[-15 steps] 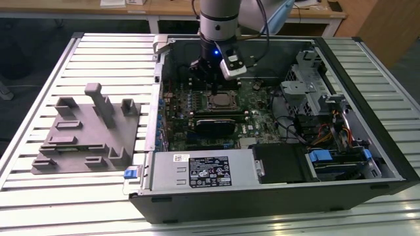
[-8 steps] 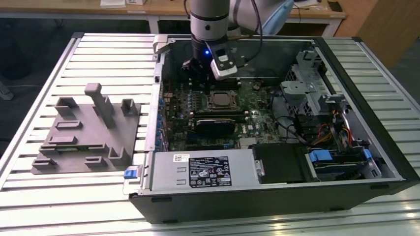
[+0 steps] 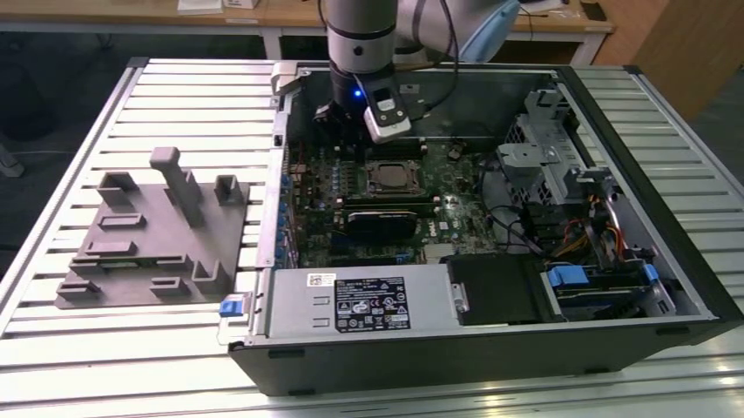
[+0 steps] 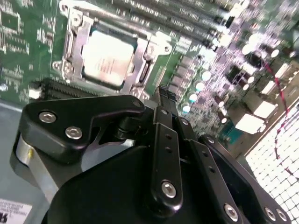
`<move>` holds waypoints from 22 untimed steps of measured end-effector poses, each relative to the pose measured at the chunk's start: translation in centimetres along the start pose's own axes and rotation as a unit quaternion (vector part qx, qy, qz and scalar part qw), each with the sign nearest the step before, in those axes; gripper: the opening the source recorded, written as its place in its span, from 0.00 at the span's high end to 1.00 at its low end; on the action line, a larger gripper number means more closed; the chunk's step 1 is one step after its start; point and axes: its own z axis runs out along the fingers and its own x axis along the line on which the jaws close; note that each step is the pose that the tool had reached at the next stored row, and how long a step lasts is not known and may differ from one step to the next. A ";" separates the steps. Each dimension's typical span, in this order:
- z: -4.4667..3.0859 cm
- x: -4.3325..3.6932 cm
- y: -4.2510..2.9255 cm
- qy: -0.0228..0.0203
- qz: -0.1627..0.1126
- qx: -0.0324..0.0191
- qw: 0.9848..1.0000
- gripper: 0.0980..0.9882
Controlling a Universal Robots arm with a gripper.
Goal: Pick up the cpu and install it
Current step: 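Install the first cpu locking lever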
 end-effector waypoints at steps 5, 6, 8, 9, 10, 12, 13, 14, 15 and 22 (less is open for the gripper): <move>-0.28 0.00 0.02 0.002 -0.002 -0.008 1.000 0.99; -0.39 0.01 0.03 0.002 -0.002 -0.010 1.000 0.99; -0.62 0.00 0.04 0.002 -0.003 -0.013 1.000 0.99; -0.69 0.00 0.04 0.003 -0.003 -0.016 1.000 0.99; -0.72 0.01 0.04 0.003 -0.003 -0.019 1.000 0.99; -0.72 0.03 0.04 0.005 -0.005 -0.029 1.000 0.99; -0.72 0.08 0.04 0.006 -0.006 -0.033 0.999 0.99; -0.73 0.13 0.03 0.007 -0.006 -0.038 0.999 0.99; -0.73 0.21 0.01 0.007 -0.007 -0.042 0.999 0.99; -0.88 0.46 -0.02 0.012 -0.009 -0.069 0.998 0.99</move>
